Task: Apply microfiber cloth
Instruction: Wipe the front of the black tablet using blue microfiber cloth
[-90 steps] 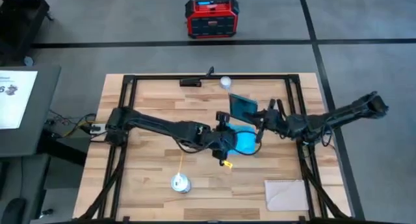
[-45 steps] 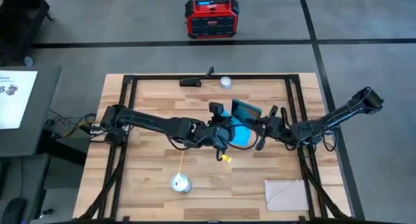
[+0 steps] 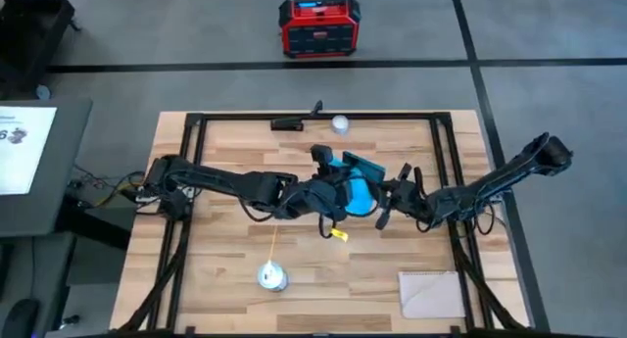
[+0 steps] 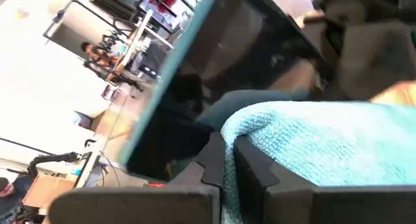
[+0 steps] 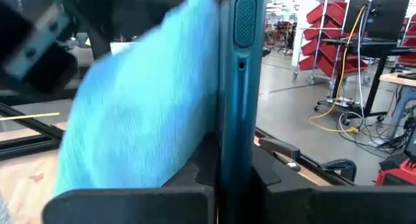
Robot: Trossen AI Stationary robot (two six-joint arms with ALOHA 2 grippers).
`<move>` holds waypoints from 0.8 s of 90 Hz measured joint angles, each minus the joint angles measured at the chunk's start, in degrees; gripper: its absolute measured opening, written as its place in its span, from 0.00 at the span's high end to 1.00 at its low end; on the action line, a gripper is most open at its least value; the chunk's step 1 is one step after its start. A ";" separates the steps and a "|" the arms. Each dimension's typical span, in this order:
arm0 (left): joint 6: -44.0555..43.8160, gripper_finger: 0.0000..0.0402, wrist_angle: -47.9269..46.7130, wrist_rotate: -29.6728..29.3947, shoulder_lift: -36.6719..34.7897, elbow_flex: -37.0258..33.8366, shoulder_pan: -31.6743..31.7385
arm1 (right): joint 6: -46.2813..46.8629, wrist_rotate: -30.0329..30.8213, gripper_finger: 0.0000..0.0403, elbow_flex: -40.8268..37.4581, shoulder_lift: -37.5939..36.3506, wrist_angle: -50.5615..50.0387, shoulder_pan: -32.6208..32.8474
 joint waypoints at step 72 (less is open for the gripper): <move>4.82 1.00 16.37 2.54 -1.15 -4.59 0.42 | -0.02 -0.45 0.98 0.00 0.45 0.49 -0.64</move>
